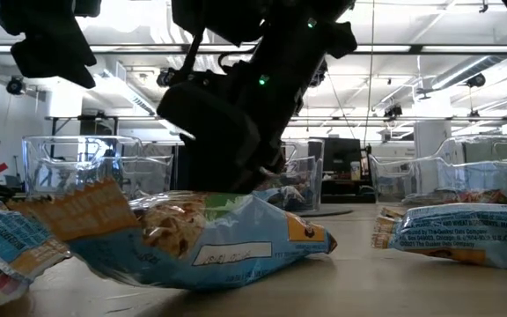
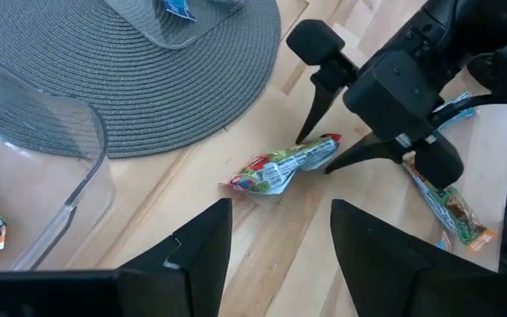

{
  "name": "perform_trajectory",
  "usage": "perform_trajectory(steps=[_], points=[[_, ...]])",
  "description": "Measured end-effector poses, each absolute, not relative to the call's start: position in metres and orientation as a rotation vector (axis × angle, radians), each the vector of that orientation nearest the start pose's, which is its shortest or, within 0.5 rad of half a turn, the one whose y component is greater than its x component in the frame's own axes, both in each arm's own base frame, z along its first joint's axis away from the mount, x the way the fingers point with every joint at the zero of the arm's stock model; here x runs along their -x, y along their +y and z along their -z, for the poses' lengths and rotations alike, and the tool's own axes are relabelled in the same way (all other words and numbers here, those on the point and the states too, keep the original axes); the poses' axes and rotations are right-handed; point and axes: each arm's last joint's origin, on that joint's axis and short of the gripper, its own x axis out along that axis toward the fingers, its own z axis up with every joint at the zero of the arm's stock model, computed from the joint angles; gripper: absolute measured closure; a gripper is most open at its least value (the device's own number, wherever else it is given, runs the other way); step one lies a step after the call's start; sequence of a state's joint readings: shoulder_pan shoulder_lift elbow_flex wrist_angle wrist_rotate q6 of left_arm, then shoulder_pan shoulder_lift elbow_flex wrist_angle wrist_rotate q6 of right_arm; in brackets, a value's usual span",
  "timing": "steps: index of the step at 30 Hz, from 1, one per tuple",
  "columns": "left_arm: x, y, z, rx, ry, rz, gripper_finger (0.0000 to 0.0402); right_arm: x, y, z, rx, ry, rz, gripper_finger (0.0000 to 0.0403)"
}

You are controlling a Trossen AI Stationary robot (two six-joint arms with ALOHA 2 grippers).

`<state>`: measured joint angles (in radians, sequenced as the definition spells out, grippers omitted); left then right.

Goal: Pick and place Granola Bars by type
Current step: Put the red granola bar into the right transparent bin

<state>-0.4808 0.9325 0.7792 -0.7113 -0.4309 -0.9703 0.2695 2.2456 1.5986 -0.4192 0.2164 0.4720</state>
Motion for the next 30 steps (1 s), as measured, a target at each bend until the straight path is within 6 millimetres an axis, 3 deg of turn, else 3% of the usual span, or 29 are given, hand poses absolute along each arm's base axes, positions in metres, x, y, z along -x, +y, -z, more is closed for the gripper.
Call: perform_trajectory(steps=[4, 12, 19, 23, 30], points=[[-0.161, -0.070, -0.266, 0.541, 0.713, -0.323, 0.0225, -0.449, 0.113, -0.125, -0.156, 0.999, 0.235, 0.0238], [-0.161, -0.070, -0.266, 0.541, 0.713, -0.323, 0.0225, -0.452, 0.105, -0.126, -0.165, 0.987, 0.256, 0.0247], [-0.160, -0.070, -0.253, 0.574, 0.743, -0.333, 0.0225, -0.453, 0.104, -0.130, -0.184, 0.991, 0.233, 0.0326], [-0.163, -0.073, -0.248, 0.637, 0.722, -0.285, 0.0225, -0.456, 0.104, -0.145, -0.197, 0.955, 0.225, 0.0363], [-0.168, -0.076, -0.252, 0.631, 0.676, -0.223, 0.0225, -0.463, 0.099, -0.189, -0.239, 0.855, 0.201, 0.0357]])
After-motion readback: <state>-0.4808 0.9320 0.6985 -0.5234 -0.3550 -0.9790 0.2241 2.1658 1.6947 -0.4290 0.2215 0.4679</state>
